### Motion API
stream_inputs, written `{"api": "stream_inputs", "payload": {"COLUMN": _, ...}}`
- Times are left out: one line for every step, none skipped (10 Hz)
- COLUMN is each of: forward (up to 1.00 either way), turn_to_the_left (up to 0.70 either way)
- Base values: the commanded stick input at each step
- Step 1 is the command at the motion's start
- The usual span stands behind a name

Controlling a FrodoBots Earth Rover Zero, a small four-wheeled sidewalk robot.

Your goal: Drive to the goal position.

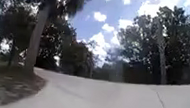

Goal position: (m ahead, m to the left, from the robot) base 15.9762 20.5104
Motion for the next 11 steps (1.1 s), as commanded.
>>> {"api": "stream_inputs", "payload": {"forward": 0.85, "turn_to_the_left": 0.0}}
{"api": "stream_inputs", "payload": {"forward": 0.85, "turn_to_the_left": 0.0}}
{"api": "stream_inputs", "payload": {"forward": 0.85, "turn_to_the_left": 0.0}}
{"api": "stream_inputs", "payload": {"forward": 0.85, "turn_to_the_left": 0.0}}
{"api": "stream_inputs", "payload": {"forward": 0.85, "turn_to_the_left": 0.0}}
{"api": "stream_inputs", "payload": {"forward": 0.85, "turn_to_the_left": 0.0}}
{"api": "stream_inputs", "payload": {"forward": 0.85, "turn_to_the_left": 0.0}}
{"api": "stream_inputs", "payload": {"forward": 0.85, "turn_to_the_left": 0.0}}
{"api": "stream_inputs", "payload": {"forward": 0.85, "turn_to_the_left": 0.0}}
{"api": "stream_inputs", "payload": {"forward": 0.85, "turn_to_the_left": 0.0}}
{"api": "stream_inputs", "payload": {"forward": 0.85, "turn_to_the_left": 0.0}}
